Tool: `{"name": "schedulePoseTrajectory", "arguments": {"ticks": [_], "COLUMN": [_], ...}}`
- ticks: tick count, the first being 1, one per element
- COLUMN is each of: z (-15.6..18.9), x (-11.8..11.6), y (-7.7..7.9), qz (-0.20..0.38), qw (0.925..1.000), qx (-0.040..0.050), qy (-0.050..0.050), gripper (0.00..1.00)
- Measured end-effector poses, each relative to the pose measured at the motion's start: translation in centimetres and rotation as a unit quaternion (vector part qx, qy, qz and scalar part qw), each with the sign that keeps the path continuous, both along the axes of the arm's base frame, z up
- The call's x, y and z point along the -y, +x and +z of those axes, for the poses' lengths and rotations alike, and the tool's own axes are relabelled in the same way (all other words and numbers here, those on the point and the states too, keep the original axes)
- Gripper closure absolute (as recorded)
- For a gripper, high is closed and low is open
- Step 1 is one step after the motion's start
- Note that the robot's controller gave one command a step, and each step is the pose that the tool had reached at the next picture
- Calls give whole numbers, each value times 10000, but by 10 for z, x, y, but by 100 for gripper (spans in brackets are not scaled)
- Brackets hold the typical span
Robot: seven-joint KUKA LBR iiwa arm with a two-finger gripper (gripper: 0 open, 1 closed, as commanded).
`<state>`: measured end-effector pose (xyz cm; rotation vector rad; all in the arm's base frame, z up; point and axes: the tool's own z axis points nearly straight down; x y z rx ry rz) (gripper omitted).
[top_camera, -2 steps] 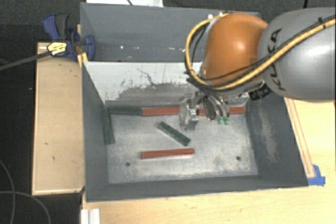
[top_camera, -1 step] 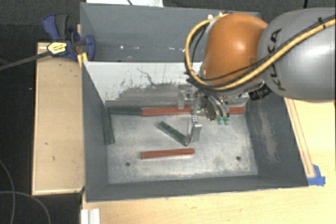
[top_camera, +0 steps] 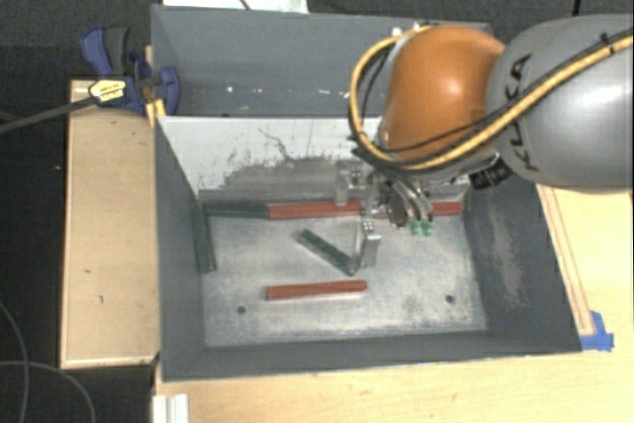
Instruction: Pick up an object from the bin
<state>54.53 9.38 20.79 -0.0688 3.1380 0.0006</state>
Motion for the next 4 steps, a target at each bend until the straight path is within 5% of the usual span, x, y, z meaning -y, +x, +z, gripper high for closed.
{"name": "schedulePoseTrajectory", "arguments": {"ticks": [1, 2, 3, 4], "z": [-55, -106, -137, -137], "x": [-1, 1, -2, -2], "y": [-35, -36, -35, -35], "qz": [79, -120, 289, 288], "qw": [10000, 9999, 9996, 9996], "qx": [22, 8, -13, -13], "qy": [3, 7, 0, 1], "gripper": [0, 0, 100, 100]}}
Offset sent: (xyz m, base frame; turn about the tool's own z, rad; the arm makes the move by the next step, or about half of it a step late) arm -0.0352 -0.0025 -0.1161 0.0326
